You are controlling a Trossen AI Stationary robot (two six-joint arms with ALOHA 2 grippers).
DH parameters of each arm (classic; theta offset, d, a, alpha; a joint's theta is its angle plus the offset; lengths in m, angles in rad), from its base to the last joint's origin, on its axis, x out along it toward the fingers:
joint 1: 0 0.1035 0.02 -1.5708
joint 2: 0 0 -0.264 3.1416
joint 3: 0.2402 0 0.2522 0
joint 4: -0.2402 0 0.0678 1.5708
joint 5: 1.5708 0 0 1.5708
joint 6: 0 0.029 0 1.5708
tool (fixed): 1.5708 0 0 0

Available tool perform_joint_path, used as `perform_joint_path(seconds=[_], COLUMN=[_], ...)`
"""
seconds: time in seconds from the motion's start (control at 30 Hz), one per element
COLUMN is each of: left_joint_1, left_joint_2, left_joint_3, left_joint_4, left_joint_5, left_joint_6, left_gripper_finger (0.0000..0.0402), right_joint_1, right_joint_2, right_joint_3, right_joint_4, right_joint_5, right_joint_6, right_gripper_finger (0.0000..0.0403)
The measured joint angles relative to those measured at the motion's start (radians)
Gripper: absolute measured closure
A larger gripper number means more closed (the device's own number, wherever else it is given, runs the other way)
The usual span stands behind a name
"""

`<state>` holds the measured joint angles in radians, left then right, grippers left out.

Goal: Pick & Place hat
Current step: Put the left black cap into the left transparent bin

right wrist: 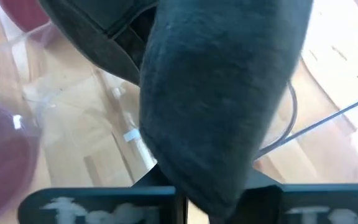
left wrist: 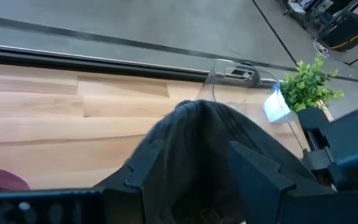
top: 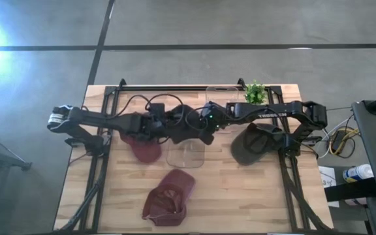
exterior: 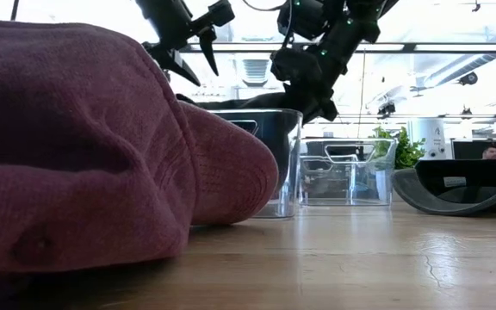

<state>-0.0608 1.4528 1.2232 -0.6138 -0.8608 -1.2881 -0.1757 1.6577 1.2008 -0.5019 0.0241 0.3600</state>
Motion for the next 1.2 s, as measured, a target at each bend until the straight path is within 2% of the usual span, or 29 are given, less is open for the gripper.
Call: perform_joint_path(seconds=[0.27,0.5,0.77,1.2], left_joint_1=[-0.008,-0.008,-0.009,-0.008], left_joint_2=[0.016,0.045,0.047,0.047], left_joint_3=[0.0,-0.015,-0.076,-0.163], left_joint_4=[-0.01,-0.022,-0.008,0.142], left_joint_5=[0.005,0.005,-0.018,0.008], left_joint_6=[0.005,0.008,-0.082,-0.085], left_gripper_finger=[0.0234,0.0234,0.0234,0.0234], right_joint_1=[0.0,0.001,0.001,-0.001], right_joint_2=[-0.002,-0.003,-0.003,-0.003], right_joint_3=[0.043,0.051,0.039,0.038], right_joint_4=[-0.052,-0.095,-0.133,-0.136], right_joint_5=[0.083,0.081,0.083,0.082], right_joint_6=[0.142,0.188,0.23,0.275], right_gripper_finger=[0.0383,0.0383,0.0383,0.0383])
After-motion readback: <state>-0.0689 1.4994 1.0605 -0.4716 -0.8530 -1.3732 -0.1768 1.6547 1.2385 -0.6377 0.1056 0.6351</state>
